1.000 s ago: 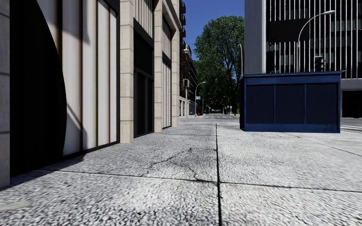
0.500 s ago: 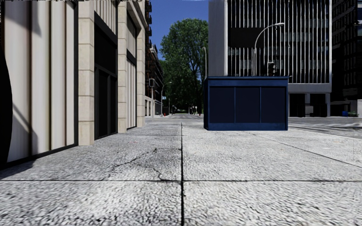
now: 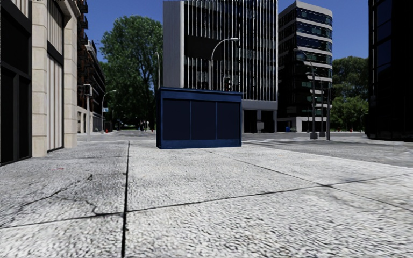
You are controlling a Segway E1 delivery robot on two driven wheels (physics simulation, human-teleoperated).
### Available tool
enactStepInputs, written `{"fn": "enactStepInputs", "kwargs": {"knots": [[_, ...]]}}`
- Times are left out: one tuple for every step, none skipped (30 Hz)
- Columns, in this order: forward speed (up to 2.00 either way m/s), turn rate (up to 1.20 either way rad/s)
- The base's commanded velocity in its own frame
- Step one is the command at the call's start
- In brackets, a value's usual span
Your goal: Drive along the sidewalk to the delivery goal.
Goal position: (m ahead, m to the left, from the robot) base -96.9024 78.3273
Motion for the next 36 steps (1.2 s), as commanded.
{"fn": "enactStepInputs", "kwargs": {"knots": [[0.00,-0.83],[0.00,-0.83],[0.00,-0.83],[0.00,-0.84],[0.00,-0.84],[0.00,-0.84],[0.00,-0.84],[0.00,-0.84],[0.00,-0.84],[0.00,-0.84],[0.00,-0.84],[0.00,-0.84],[0.00,-0.84],[0.00,-0.84],[0.00,-0.84],[0.00,-0.84],[0.00,-0.84],[0.00,-0.84],[0.00,-0.84],[0.00,-0.84],[0.00,-0.84],[0.00,-0.84],[0.00,-0.84],[0.00,-0.84],[0.00,-0.84],[0.00,-0.84],[0.00,-0.85],[0.00,-0.86],[0.00,-0.87],[0.00,-0.87],[0.00,-0.89],[0.00,-0.92],[0.00,-0.94],[0.00,-0.94],[0.00,-0.96],[0.00,-0.97]]}}
